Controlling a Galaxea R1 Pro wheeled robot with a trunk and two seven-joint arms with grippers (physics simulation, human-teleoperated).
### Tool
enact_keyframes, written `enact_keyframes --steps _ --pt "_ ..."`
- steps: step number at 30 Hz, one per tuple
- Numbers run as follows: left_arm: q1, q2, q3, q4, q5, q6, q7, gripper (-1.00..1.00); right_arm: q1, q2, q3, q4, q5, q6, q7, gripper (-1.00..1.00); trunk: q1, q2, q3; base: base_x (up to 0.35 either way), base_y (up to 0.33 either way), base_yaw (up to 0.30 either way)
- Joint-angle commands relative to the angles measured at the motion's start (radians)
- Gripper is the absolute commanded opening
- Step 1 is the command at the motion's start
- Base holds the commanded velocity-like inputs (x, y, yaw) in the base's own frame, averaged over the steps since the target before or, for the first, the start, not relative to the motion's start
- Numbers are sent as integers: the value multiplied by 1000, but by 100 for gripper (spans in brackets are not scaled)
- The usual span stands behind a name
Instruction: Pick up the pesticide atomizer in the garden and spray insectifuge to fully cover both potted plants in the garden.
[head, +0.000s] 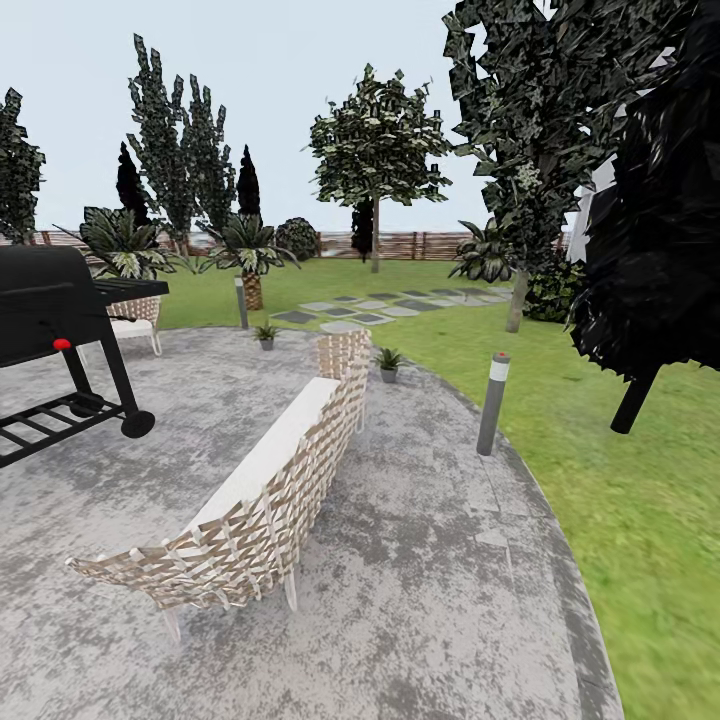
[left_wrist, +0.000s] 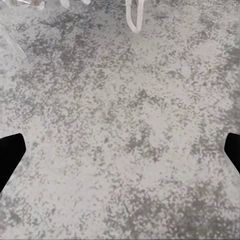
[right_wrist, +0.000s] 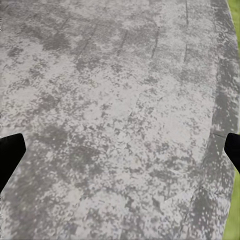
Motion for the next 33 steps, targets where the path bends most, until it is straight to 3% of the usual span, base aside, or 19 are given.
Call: enact_keyframes --steps 1,6,19,26,33 --pt "-1 5 0 2 -1 -28 3 100 -1 1 1 1 1 -3 0 100 0 -1 -1 0 0 0" --pt "-1 10 0 13 3 -85 6 100 -1 6 2 3 1 -3 -3 100 0 -1 -1 -26 6 0" --pt "-1 12 1 18 5 -91 7 100 -1 24 3 5 2 -3 -4 100 0 -1 -1 -226 188 0" --pt "-1 12 0 26 5 -92 7 100 -1 31 3 79 1 -4 -1 100 0 -1 -1 -29 300 0" --pt "-1 14 1 27 5 -91 7 100 -1 37 3 95 1 -5 0 100 0 -1 -1 -1 320 0"
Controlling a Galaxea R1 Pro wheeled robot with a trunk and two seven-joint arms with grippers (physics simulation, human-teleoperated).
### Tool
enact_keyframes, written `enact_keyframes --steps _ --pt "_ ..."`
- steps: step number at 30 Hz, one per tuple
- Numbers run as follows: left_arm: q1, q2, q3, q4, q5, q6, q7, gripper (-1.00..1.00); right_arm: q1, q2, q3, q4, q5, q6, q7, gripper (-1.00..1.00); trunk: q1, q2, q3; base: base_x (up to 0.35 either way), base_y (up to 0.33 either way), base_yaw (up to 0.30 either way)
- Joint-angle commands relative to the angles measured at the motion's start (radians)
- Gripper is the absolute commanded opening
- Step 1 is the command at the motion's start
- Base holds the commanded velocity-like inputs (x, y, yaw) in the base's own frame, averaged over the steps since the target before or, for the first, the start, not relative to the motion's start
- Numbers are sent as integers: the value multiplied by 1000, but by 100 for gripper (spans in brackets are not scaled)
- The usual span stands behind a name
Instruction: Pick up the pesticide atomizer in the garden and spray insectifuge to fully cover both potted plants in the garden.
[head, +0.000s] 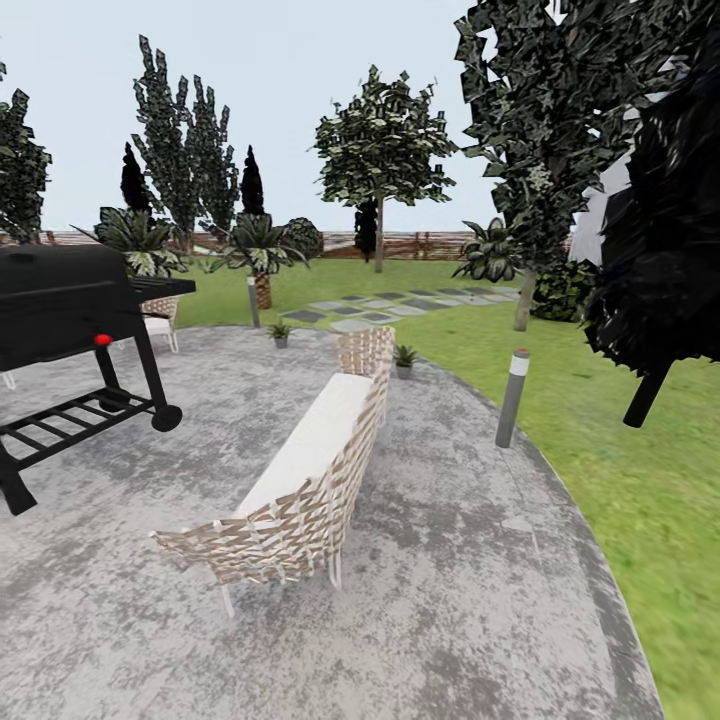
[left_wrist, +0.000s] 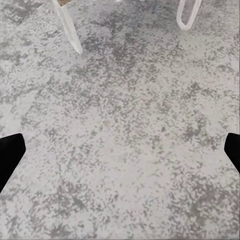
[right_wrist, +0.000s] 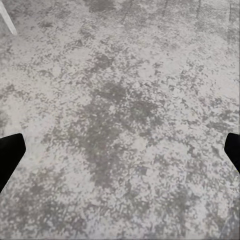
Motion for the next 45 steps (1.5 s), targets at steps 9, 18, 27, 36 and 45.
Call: enact_keyframes --steps 9,18,27,36,45 --pt "-1 0 0 1 0 -3 1 100 -1 -1 -4 -9 -3 -3 -1 100 0 -1 -1 0 332 0" --pt "-1 1 0 1 0 -2 1 100 -1 -1 -8 -11 -5 -3 -2 100 0 -1 -1 0 332 0" --pt "-1 0 0 1 0 -3 1 100 -1 -1 -7 -9 -5 -2 -1 100 0 -1 -1 0 331 0" --pt "-1 0 0 2 0 -3 1 100 -1 -1 -6 -10 -3 -3 -2 100 0 -1 -1 0 331 0" --pt "-1 0 0 1 0 -3 1 100 -1 -1 -7 -11 -4 -3 -4 100 0 -1 -1 0 331 0"
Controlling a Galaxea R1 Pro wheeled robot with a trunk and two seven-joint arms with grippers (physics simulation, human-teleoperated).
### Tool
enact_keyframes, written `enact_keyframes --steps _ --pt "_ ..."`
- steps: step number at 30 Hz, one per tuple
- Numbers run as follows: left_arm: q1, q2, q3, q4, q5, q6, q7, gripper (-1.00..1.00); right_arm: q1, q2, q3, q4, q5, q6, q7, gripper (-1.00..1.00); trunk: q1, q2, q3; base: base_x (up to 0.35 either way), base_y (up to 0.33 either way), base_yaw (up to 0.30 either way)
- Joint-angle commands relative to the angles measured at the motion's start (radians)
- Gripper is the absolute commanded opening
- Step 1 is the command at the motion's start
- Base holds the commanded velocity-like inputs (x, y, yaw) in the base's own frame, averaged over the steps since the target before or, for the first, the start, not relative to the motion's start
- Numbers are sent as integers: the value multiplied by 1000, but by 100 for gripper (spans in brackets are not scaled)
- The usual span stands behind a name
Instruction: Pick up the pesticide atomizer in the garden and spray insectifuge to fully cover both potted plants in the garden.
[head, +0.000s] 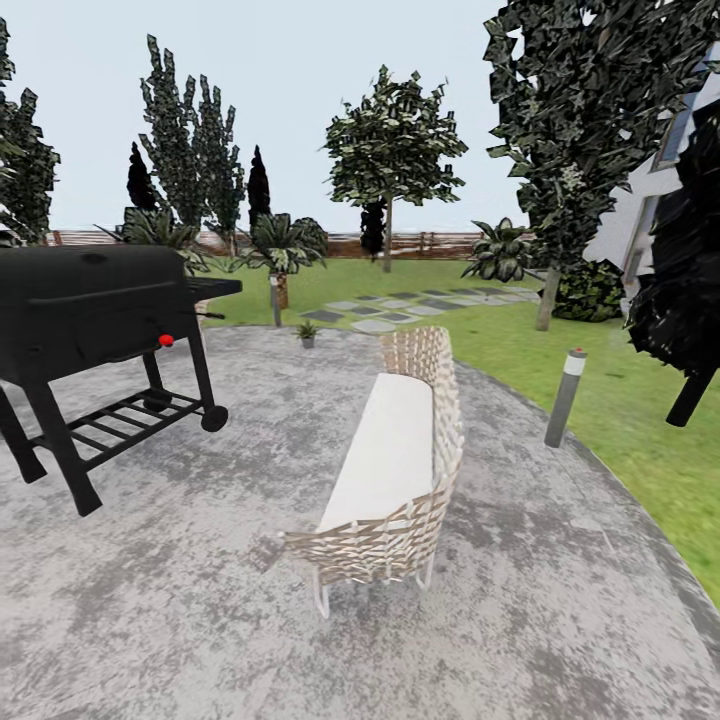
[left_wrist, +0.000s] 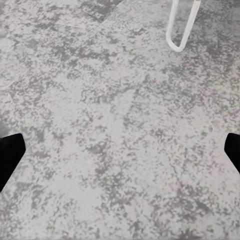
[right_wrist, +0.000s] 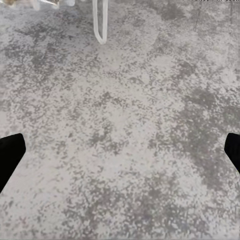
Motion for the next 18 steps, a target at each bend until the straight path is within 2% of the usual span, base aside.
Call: enact_keyframes --steps 1,18 --pt "-1 0 0 1 0 -3 1 100 0 0 0 0 0 -3 0 100 0 -1 -1 0 331 0" --pt "-1 0 0 1 0 -3 1 100 0 0 1 0 0 -3 0 100 0 -1 -1 0 331 0"
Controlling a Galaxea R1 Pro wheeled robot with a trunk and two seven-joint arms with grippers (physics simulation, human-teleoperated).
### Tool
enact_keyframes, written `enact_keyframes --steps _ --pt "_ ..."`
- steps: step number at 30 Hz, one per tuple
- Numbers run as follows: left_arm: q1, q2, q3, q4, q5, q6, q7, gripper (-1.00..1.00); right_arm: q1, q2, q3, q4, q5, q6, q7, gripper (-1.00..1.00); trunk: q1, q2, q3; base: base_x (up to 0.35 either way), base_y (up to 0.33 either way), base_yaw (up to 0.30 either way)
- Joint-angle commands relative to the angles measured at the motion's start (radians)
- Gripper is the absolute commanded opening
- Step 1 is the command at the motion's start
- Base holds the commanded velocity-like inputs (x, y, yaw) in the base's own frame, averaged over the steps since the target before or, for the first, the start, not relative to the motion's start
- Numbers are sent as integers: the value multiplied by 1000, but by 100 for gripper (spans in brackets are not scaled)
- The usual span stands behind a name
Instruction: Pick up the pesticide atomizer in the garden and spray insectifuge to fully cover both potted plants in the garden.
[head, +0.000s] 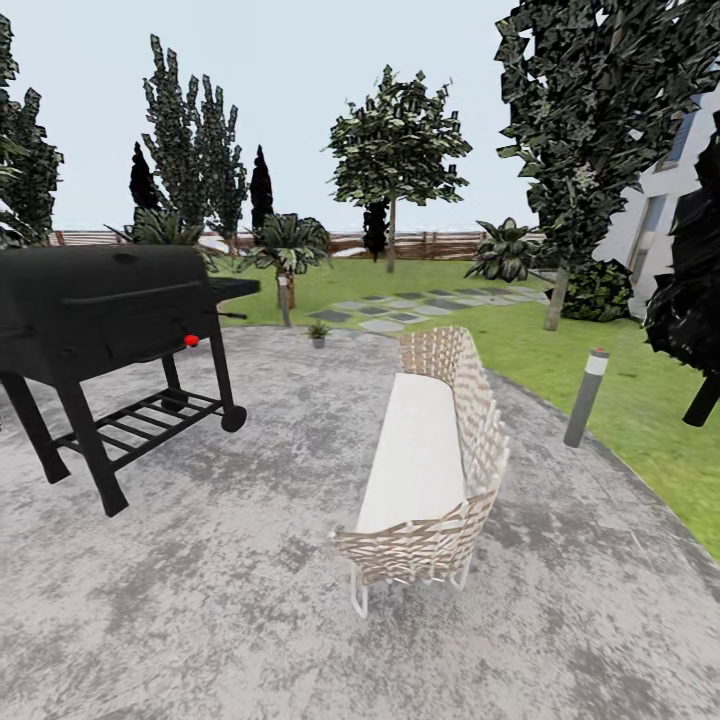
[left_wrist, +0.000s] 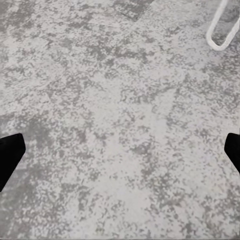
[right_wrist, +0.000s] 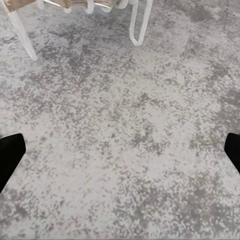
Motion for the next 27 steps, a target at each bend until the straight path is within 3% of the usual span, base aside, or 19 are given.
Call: enact_keyframes --steps 1,27 --pt "-1 0 0 1 0 -3 1 100 0 0 0 1 0 -3 0 100 0 -1 -1 0 331 0" --pt "-1 0 0 1 0 -3 1 100 0 1 3 2 1 -3 0 100 0 -1 -1 33 331 0"
